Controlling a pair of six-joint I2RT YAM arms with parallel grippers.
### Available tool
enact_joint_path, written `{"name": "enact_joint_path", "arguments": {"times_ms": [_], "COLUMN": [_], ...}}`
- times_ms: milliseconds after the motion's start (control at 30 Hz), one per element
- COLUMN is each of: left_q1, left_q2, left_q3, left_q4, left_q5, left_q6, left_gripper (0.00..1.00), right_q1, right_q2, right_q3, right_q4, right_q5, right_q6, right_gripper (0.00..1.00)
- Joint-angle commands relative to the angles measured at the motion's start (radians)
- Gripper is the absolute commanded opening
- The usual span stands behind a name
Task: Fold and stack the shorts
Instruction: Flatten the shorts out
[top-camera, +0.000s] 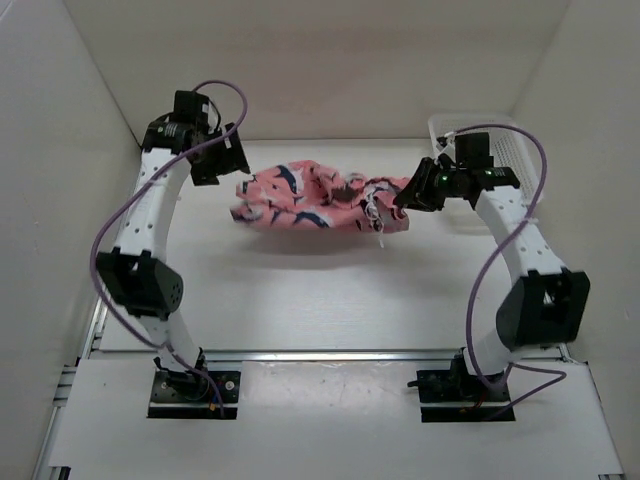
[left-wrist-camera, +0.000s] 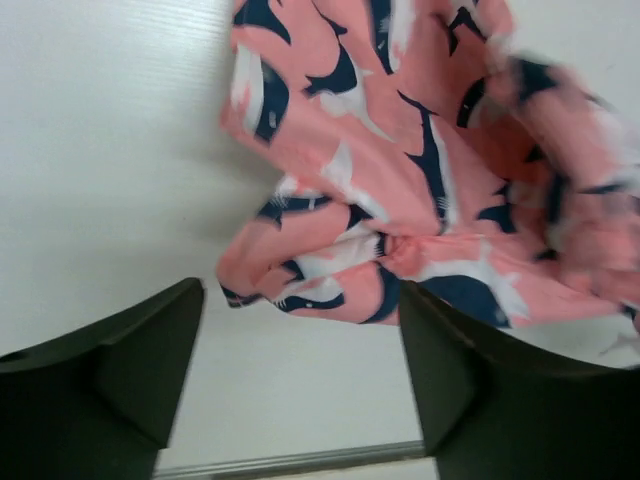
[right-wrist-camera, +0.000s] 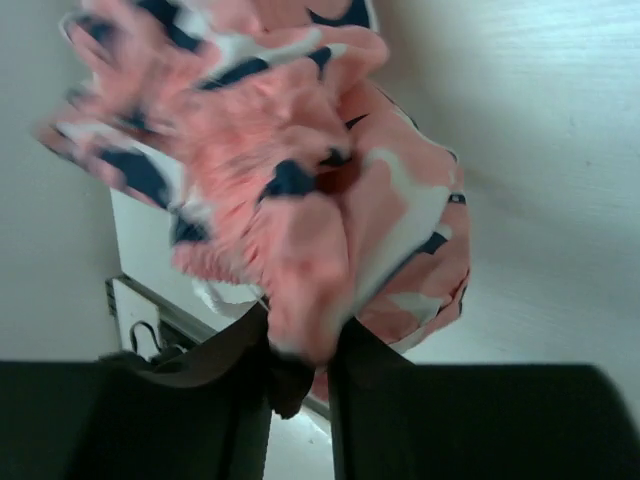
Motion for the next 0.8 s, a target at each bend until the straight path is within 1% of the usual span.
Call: {"name": "enact_joint_path", "arguments": {"times_ms": [0, 33, 67, 100, 133, 167, 200, 233, 300, 333, 400, 433, 467, 500, 533, 567, 600, 633, 700, 733, 767], "left_q1": [-0.005, -0.016, -0.025, -0.053, -0.070, -0.085, -0.094, -0.094, -0.094, -0.094, -0.105, -0.126, -0.140, -0.156, -0.169, -0.182, -0.191, -0.191, -0.191, -0.191, -0.191], "left_q2": [0.224, 0.296, 0.358, 0.392, 0.354, 0.302, 0.241, 0.116, -0.003, -0.093, -0.143, -0.143, -0.143, -0.133, -0.122, -0.100, -0.088, -0.077, -0.038, -0.024, 0.008], "left_q3": [0.229, 0.335, 0.441, 0.513, 0.479, 0.407, 0.320, 0.134, -0.056, -0.216, -0.335, -0.377, -0.427, -0.446, -0.461, -0.489, -0.498, -0.498, -0.508, -0.491, -0.460], "left_q4": [0.021, -0.139, -0.214, -0.251, -0.251, -0.169, -0.120, -0.069, 0.029, 0.111, 0.160, 0.170, 0.171, 0.171, 0.171, 0.171, 0.171, 0.171, 0.171, 0.180, 0.180], "left_q5": [0.018, -0.014, -0.036, -0.063, -0.101, -0.161, -0.171, -0.171, -0.099, -0.074, -0.016, -0.002, -0.002, -0.019, -0.037, -0.053, -0.063, -0.082, -0.106, -0.120, -0.120], "left_q6": [0.015, 0.015, 0.006, -0.003, -0.003, -0.014, -0.014, -0.032, -0.046, -0.068, -0.077, -0.077, -0.077, -0.077, -0.077, -0.104, -0.105, -0.123, -0.143, -0.143, -0.143], "left_gripper": [0.94, 0.94, 0.94, 0.94, 0.96, 0.96, 0.96, 0.94, 0.81, 0.73, 0.56, 0.37, 0.32, 0.26, 0.25, 0.27, 0.32, 0.40, 0.52, 0.53, 0.53], "right_q1": [-0.050, -0.050, -0.050, -0.050, -0.050, -0.050, -0.050, -0.050, -0.041, -0.041, -0.007, 0.008, 0.046, 0.069, 0.095, 0.143, 0.167, 0.215, 0.264, 0.314, 0.339], "right_q2": [0.119, 0.155, 0.202, 0.203, 0.192, 0.145, 0.120, 0.095, 0.036, 0.022, 0.000, 0.000, 0.000, 0.000, 0.011, 0.011, 0.020, 0.029, 0.043, 0.063, 0.077], "right_q3": [0.014, 0.073, 0.104, 0.114, 0.091, 0.065, 0.041, 0.014, -0.059, -0.079, -0.121, -0.130, -0.130, -0.130, -0.130, -0.130, -0.112, -0.102, -0.067, -0.052, -0.034], "right_q4": [0.066, 0.037, 0.002, -0.035, -0.036, -0.036, -0.036, -0.026, -0.026, -0.037, -0.060, -0.060, -0.072, -0.086, -0.086, -0.112, -0.112, -0.123, -0.123, -0.123, -0.123], "right_q5": [0.011, 0.028, 0.045, 0.060, 0.081, 0.113, 0.144, 0.175, 0.254, 0.278, 0.324, 0.347, 0.397, 0.431, 0.462, 0.491, 0.512, 0.545, 0.565, 0.565, 0.589], "right_q6": [0.088, 0.088, 0.071, 0.056, 0.045, 0.030, 0.030, 0.011, -0.030, -0.044, -0.078, -0.078, -0.095, -0.107, -0.107, -0.107, -0.116, -0.116, -0.116, -0.107, -0.107], "right_gripper": [0.39, 0.48, 0.50, 0.51, 0.52, 0.56, 0.56, 0.56, 0.55, 0.55, 0.53, 0.53, 0.53, 0.53, 0.57, 0.63, 0.70, 0.77, 0.77, 0.77, 0.77]}}
